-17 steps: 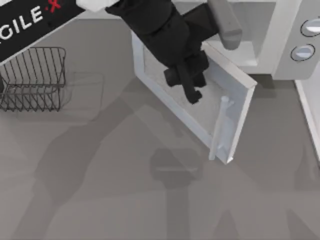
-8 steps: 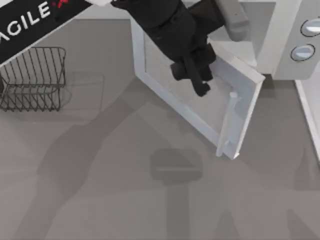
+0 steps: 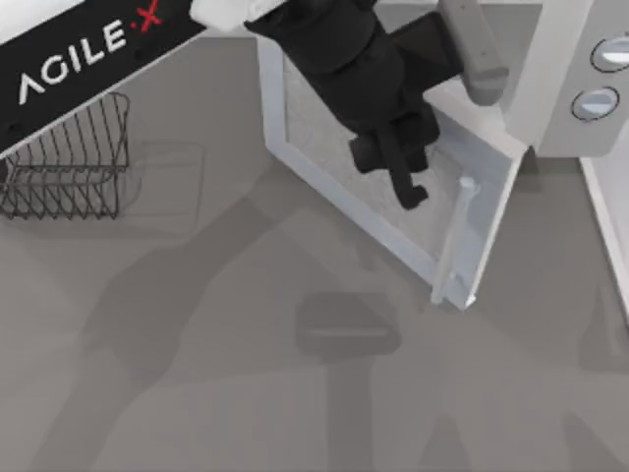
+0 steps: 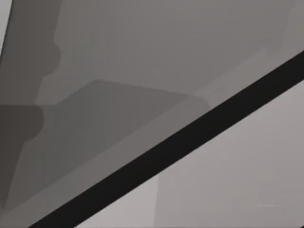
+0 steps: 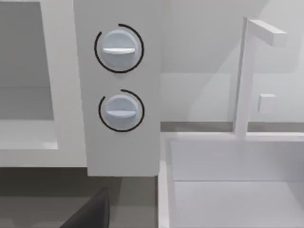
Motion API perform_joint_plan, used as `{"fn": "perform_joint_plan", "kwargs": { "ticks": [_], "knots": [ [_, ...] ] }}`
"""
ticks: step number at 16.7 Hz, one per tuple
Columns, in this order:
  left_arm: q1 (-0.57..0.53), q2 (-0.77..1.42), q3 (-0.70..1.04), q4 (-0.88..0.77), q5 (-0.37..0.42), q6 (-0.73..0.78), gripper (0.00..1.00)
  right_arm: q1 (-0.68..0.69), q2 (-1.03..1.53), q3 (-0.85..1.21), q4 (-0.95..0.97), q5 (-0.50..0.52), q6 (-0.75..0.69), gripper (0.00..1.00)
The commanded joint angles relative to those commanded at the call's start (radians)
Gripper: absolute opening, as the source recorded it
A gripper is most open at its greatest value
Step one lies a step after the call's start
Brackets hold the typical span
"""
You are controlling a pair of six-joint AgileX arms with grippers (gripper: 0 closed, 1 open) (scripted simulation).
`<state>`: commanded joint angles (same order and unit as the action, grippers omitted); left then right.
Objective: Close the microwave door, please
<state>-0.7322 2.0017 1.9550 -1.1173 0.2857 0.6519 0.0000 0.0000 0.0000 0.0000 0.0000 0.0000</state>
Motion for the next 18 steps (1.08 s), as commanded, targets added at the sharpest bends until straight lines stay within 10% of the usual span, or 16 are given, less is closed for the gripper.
{"fn": "perform_joint_plan", "kwargs": {
  "ticks": [18],
  "knots": [
    [-0.078,0.072,0.088,-0.016,-0.048,-0.026,0.00,0.000,0.000,0.000,0.000,0.000,0.000,1.00]
  ]
}}
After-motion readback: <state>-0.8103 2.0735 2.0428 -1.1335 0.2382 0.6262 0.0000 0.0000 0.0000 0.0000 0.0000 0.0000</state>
